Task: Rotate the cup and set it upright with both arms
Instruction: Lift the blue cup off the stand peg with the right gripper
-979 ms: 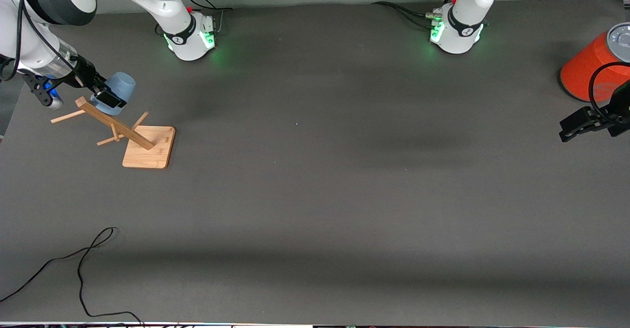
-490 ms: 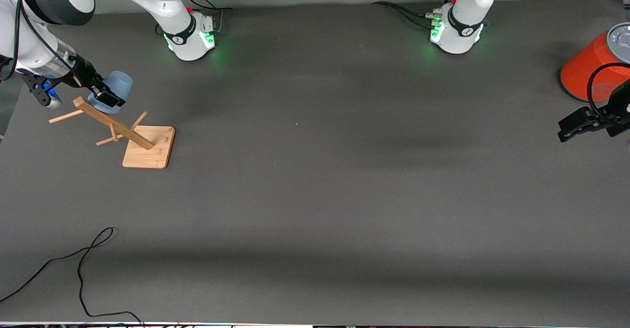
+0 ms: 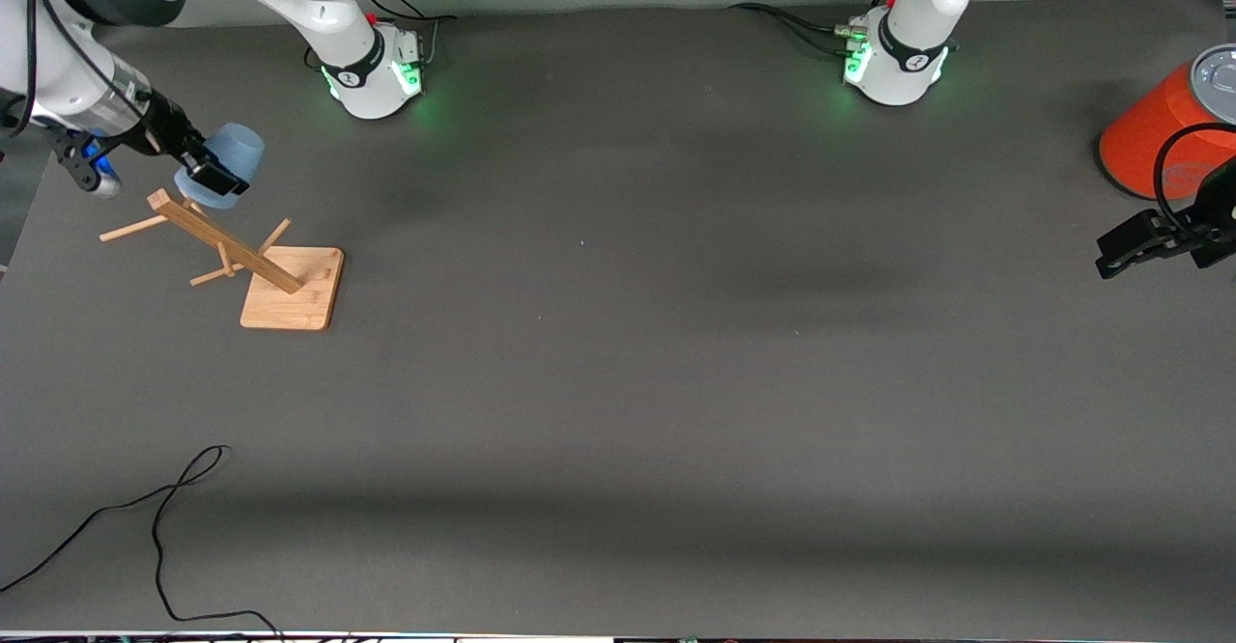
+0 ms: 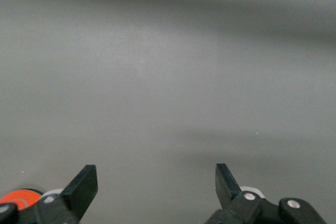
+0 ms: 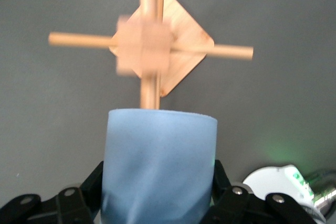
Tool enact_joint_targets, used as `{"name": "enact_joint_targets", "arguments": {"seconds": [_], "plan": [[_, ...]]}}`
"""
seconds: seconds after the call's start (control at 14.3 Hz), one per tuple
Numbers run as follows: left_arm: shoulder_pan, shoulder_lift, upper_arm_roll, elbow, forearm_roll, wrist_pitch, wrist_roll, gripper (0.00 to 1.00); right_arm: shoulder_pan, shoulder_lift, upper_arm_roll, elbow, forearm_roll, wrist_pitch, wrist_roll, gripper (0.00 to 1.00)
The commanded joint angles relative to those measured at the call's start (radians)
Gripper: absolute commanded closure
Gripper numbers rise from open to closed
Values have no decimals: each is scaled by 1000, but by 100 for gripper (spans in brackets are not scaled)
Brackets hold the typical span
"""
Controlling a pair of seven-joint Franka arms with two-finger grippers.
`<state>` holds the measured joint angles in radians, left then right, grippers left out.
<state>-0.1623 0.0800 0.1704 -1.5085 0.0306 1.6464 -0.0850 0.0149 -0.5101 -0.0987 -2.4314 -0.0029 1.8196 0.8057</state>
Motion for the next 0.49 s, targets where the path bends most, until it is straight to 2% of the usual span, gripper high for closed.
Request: {"name": "enact_joint_targets", "arguments": {"seconds": [0.0, 0.42], "plan": [[-5, 0, 6, 13, 3, -7, -1, 0, 10, -71, 62, 20, 46, -74, 98, 62], [-3, 0, 6, 13, 11, -11, -2, 0, 10, -108, 253, 115, 173, -187, 306, 64]]}}
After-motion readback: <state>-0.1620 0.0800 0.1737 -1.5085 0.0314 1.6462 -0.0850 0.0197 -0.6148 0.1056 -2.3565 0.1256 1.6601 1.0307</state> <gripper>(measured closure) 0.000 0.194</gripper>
